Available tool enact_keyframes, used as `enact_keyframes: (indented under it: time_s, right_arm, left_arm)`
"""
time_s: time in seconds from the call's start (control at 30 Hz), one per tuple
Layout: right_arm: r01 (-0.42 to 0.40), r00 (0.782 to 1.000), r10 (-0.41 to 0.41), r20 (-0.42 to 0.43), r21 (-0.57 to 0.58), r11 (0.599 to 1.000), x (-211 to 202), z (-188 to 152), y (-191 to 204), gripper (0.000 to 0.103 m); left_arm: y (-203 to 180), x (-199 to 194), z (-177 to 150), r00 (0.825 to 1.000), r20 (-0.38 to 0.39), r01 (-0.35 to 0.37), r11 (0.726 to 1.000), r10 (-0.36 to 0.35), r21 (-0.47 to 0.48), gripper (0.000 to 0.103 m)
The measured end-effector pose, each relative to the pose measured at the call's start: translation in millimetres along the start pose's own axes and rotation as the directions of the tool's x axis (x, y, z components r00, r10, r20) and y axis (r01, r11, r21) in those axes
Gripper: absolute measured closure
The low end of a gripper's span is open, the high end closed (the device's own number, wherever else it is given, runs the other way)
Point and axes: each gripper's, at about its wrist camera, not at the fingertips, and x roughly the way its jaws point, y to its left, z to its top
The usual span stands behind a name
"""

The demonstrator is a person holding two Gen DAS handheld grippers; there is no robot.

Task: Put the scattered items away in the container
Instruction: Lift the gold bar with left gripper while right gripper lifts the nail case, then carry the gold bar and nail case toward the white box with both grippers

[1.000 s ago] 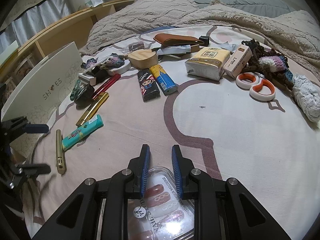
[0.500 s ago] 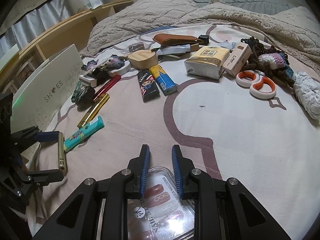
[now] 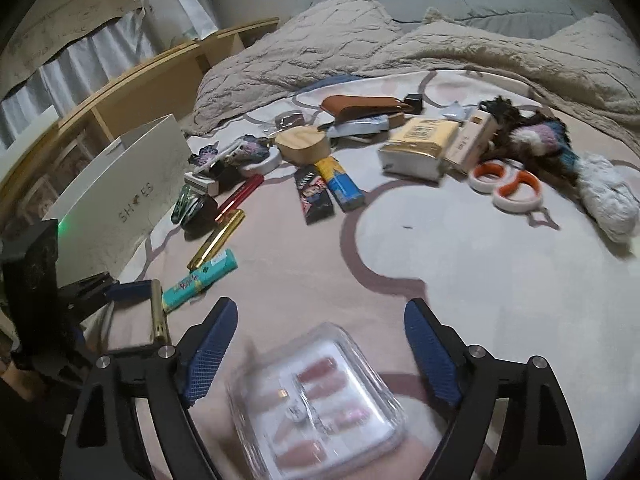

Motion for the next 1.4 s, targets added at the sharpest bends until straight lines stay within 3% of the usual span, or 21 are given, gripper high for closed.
enact_keyframes:
  time_s: [0.3, 0.53, 0.7, 1.07, 1.17, 1.4]
  right_arm:
    - [-0.046, 0.998, 0.039, -0.056, -0.117, 0.992, -22.3, -22.3, 8.4, 0.017]
    - [-0.003, 0.995, -0.023, -0.101, -0.249, 0.969, -27.4, -44.2, 36.1, 0.017]
    - [0.060, 0.991, -0.086, -0.099, -0.243, 0.968, -20.1, -46.3, 36.7, 0.017]
    - [0.084, 0.989, -0.106, -0.101, -0.204, 0.975, -6.9, -35.0, 33.5, 0.018]
    - [0.100, 0.988, -0.123, -0.096, -0.213, 0.972, -6.0, -35.5, 35.0, 0.025]
    - [0.130, 0.986, -0.149, -0.072, -0.217, 0.967, -8.0, -35.9, 35.5, 0.025]
  left_arm:
    - [-1.5, -1.6, -0.9, 1.000, 0.004, -0.001, 1.000, 0.001, 0.005, 0.020]
    - [-2.6, -1.4, -1.4, 1.000, 0.004, -0.003, 1.000, 0.003, 0.010, 0.020]
    - [-2.7, -1.4, -2.1, 1.000, 0.003, 0.002, 1.000, -0.002, 0.005, 0.020]
    - [-0.5, -0.2, -4.0, 1.000, 0.000, 0.019, 1.000, -0.019, -0.007, 0.020]
    - [-1.8, -0.6, -3.8, 1.000, 0.003, 0.016, 1.000, -0.016, -0.003, 0.020]
    - [-3.9, -3.9, -3.6, 1.000, 0.016, 0.020, 1.000, -0.020, 0.001, 0.020]
